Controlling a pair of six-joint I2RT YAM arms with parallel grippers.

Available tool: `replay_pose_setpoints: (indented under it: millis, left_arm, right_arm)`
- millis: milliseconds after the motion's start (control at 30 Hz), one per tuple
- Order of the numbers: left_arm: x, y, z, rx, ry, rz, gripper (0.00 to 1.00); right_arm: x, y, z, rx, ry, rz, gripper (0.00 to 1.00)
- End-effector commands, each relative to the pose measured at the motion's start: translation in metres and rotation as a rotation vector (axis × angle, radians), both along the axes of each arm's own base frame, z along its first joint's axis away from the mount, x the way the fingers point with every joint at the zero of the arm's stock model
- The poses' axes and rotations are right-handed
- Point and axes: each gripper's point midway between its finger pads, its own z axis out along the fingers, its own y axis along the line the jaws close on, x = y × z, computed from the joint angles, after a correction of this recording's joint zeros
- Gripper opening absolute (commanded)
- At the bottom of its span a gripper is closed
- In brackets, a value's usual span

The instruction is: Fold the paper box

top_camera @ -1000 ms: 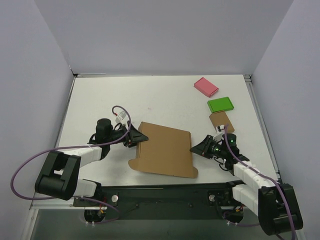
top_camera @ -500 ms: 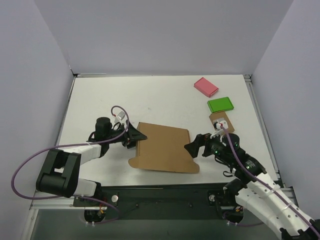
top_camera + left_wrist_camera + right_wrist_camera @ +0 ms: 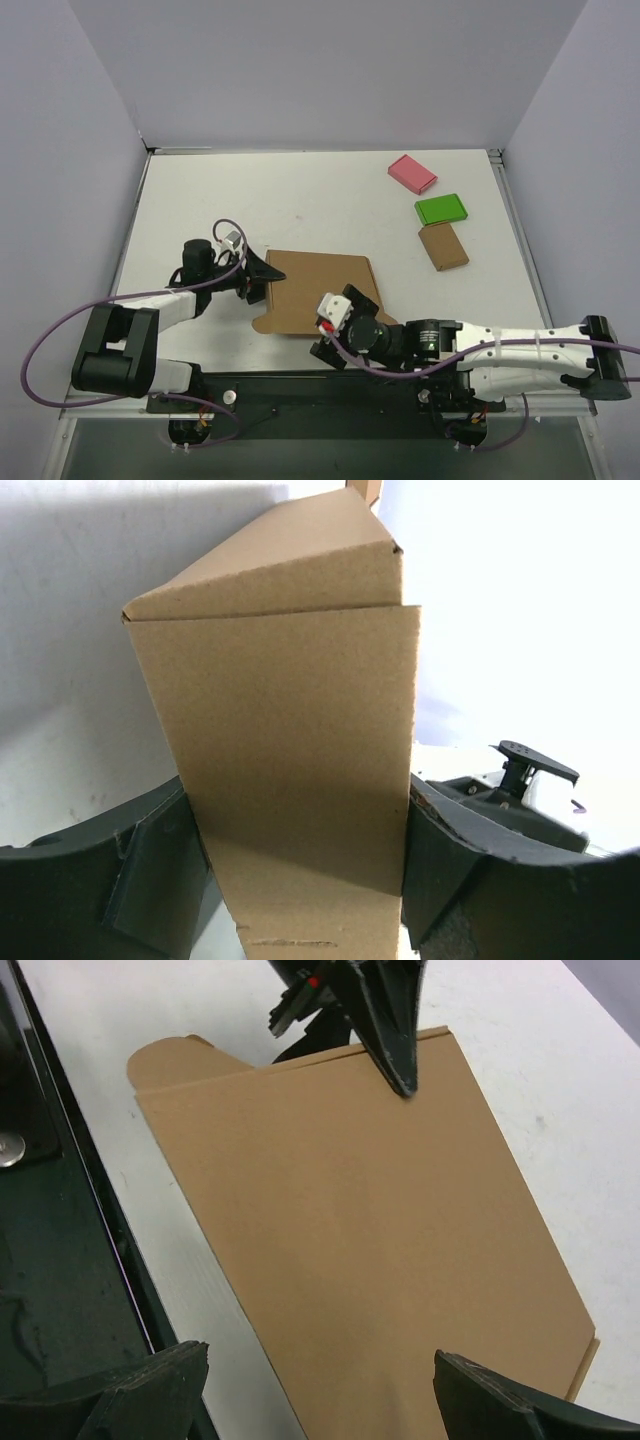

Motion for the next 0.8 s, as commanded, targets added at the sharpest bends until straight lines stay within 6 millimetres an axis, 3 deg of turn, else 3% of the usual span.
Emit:
replay_pose_setpoints:
  millis: [0, 167, 267, 467, 733, 767]
  left_arm:
    - [-0.007, -0.001, 0.003, -0.076, 0.081, 0.008, 0.49]
    - [-0.009, -0.001, 0.003, -0.09, 0.09, 0.011, 0.49]
    - [-0.014, -0.001, 0.003, -0.11, 0.105, 0.013, 0.49]
    - [-0.018, -0.001, 0.005, -0.131, 0.119, 0.013, 0.48]
    - [-0.021, -0.002, 0.007, -0.154, 0.135, 0.015, 0.48]
    - [-0.021, -0.002, 0.007, -0.156, 0.134, 0.016, 0.48]
  right_arm:
    - [0.008, 0.019, 0.016, -0.066, -0.163, 0.017, 1.0]
    - [0.005, 0.031, -0.013, -0.158, -0.184, 0.056, 1.0]
    - [0.008, 0.036, -0.019, -0.175, -0.217, 0.053, 1.0]
    - [0.029, 0.022, -0.024, -0.256, -0.351, -0.051, 0.99]
    - [0.035, 0.012, -0.045, -0.371, -0.41, -0.029, 0.91]
    - [0.035, 0.012, -0.045, -0.376, -0.414, -0.029, 0.87]
